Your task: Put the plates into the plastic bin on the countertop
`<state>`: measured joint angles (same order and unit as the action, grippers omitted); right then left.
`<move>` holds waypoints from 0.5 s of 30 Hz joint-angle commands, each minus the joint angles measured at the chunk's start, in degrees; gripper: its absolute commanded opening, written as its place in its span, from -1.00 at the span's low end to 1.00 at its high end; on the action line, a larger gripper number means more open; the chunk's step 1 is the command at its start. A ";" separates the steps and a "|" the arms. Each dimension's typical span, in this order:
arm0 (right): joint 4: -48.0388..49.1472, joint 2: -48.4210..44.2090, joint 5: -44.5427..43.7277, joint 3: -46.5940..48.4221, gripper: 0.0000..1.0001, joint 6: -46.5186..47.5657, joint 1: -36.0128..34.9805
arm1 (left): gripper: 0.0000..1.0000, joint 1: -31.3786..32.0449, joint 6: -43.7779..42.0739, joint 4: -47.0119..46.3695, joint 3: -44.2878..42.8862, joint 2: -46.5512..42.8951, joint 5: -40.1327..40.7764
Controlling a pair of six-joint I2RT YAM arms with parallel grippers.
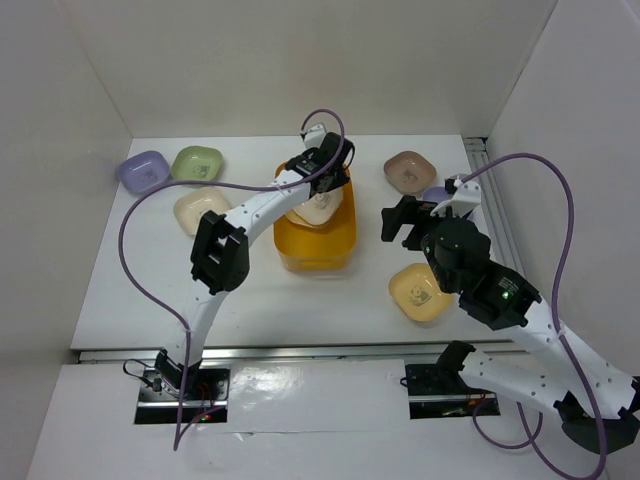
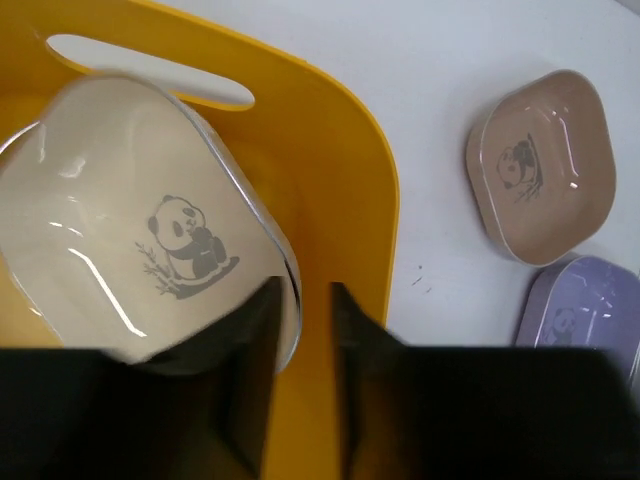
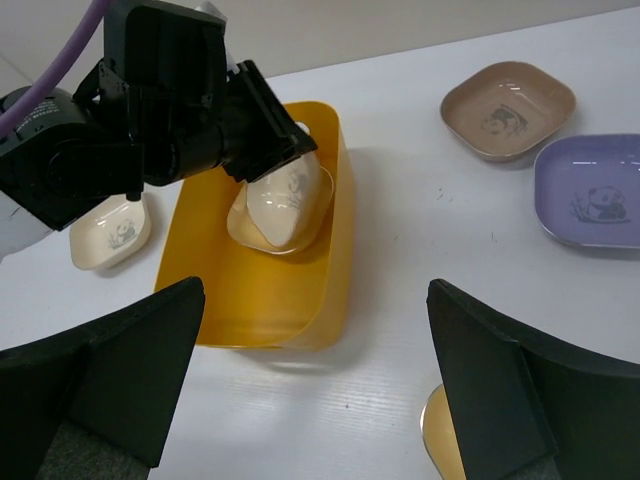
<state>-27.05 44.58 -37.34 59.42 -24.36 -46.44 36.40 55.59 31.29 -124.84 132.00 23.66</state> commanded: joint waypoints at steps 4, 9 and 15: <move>2.61 1.30 1.92 -0.18 0.99 1.51 0.47 | 0.53 1.21 -1.09 -2.90 1.96 -6.05 3.14; 3.84 1.83 1.92 -1.32 0.99 1.51 0.47 | 0.92 3.14 -2.24 -3.43 5.12 -14.30 7.44; 6.73 3.59 2.97 -3.86 0.99 0.98 1.00 | 0.98 0.35 -0.67 0.77 16.08 -29.16 17.63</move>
<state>-25.28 47.51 -35.24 56.86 -23.51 -45.82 39.68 54.15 30.50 -112.25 110.50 32.64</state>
